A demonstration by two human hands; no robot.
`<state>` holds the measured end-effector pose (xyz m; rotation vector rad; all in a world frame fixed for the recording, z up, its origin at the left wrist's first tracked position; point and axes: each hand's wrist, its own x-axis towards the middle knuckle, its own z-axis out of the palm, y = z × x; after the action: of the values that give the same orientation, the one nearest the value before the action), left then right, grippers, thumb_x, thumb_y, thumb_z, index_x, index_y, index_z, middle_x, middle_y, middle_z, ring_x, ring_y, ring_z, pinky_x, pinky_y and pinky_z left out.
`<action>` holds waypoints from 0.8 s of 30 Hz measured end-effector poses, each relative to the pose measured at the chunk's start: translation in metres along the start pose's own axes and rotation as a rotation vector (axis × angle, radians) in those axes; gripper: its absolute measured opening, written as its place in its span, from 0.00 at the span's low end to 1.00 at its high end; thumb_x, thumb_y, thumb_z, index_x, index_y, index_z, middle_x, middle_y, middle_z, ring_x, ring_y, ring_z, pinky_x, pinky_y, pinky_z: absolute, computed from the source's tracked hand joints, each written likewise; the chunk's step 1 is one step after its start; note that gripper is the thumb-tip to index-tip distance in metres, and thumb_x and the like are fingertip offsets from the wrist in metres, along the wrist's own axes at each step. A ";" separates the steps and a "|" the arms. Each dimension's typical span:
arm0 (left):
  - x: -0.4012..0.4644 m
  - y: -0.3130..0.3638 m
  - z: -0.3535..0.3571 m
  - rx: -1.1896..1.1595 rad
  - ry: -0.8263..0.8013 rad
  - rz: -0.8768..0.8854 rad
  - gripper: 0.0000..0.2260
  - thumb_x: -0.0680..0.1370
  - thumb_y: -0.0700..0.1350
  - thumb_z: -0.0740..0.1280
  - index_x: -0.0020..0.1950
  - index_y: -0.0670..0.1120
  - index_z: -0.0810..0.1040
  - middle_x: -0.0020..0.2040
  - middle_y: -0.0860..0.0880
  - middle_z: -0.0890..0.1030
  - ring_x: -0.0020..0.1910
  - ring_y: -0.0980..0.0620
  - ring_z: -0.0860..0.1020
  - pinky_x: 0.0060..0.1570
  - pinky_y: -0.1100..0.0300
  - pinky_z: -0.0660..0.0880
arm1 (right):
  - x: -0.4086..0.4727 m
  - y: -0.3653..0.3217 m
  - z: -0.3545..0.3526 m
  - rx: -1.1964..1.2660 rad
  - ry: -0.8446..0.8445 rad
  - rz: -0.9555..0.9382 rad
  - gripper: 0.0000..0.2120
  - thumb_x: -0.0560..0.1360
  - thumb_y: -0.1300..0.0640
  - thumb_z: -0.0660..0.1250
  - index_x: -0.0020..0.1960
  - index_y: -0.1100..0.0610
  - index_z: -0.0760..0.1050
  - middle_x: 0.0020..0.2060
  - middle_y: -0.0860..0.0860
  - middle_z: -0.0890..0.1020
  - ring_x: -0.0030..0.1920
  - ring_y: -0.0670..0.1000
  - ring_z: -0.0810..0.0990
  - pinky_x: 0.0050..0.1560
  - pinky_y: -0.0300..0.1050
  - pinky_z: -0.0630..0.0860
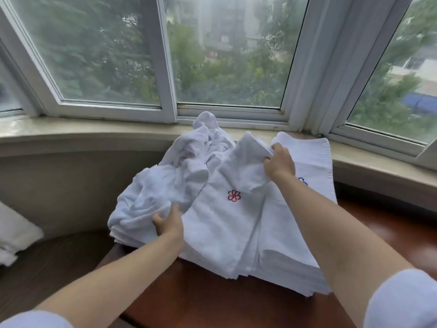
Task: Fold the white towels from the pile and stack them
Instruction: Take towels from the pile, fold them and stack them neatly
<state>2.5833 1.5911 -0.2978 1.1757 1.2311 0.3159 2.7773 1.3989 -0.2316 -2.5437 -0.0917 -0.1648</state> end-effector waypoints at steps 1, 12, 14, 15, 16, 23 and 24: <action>0.005 0.008 0.000 0.102 -0.058 0.028 0.21 0.76 0.47 0.67 0.66 0.40 0.72 0.54 0.42 0.79 0.49 0.42 0.78 0.44 0.55 0.73 | 0.004 0.002 0.002 -0.044 -0.017 0.018 0.15 0.77 0.61 0.59 0.64 0.56 0.69 0.58 0.58 0.73 0.55 0.61 0.75 0.45 0.46 0.68; 0.029 0.095 0.032 1.362 -0.909 0.019 0.18 0.72 0.49 0.76 0.54 0.42 0.76 0.50 0.43 0.80 0.30 0.49 0.82 0.33 0.58 0.80 | 0.057 -0.023 0.032 -0.239 0.230 -0.101 0.15 0.75 0.62 0.63 0.60 0.53 0.75 0.57 0.55 0.75 0.57 0.58 0.73 0.51 0.48 0.64; 0.041 0.100 0.057 1.380 -0.731 0.296 0.15 0.74 0.52 0.72 0.47 0.41 0.75 0.42 0.43 0.80 0.28 0.47 0.81 0.29 0.57 0.79 | 0.065 -0.011 0.044 -0.268 0.193 -0.060 0.13 0.76 0.59 0.63 0.60 0.52 0.75 0.57 0.55 0.75 0.56 0.58 0.73 0.50 0.48 0.63; 0.048 0.103 0.071 1.311 -0.659 0.460 0.10 0.76 0.49 0.69 0.43 0.42 0.75 0.39 0.44 0.80 0.29 0.46 0.81 0.30 0.55 0.80 | 0.068 -0.007 0.050 -0.294 0.180 -0.047 0.12 0.77 0.58 0.62 0.59 0.52 0.75 0.55 0.55 0.76 0.55 0.58 0.73 0.48 0.47 0.62; 0.054 0.107 0.086 1.201 -0.606 0.594 0.06 0.76 0.44 0.66 0.41 0.43 0.76 0.38 0.43 0.81 0.33 0.44 0.82 0.35 0.53 0.81 | 0.071 -0.003 0.056 -0.323 0.169 -0.040 0.11 0.78 0.58 0.62 0.59 0.52 0.75 0.54 0.55 0.76 0.54 0.58 0.74 0.47 0.47 0.61; 0.096 0.127 0.183 0.963 -0.570 0.951 0.18 0.73 0.35 0.62 0.63 0.43 0.74 0.62 0.45 0.73 0.59 0.45 0.73 0.51 0.58 0.70 | 0.096 0.010 0.078 -0.419 0.176 -0.126 0.08 0.79 0.55 0.59 0.57 0.52 0.73 0.49 0.53 0.78 0.51 0.56 0.75 0.49 0.47 0.61; 0.102 0.128 0.192 0.999 -0.558 0.977 0.18 0.73 0.37 0.63 0.63 0.43 0.72 0.64 0.43 0.71 0.57 0.44 0.73 0.47 0.57 0.69 | 0.097 0.010 0.081 -0.416 0.190 -0.137 0.09 0.80 0.55 0.59 0.58 0.52 0.73 0.49 0.53 0.78 0.51 0.56 0.74 0.49 0.47 0.60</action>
<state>2.8331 1.6213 -0.2729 2.4962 0.1710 0.0323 2.8823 1.4390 -0.2900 -2.9179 -0.1732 -0.5270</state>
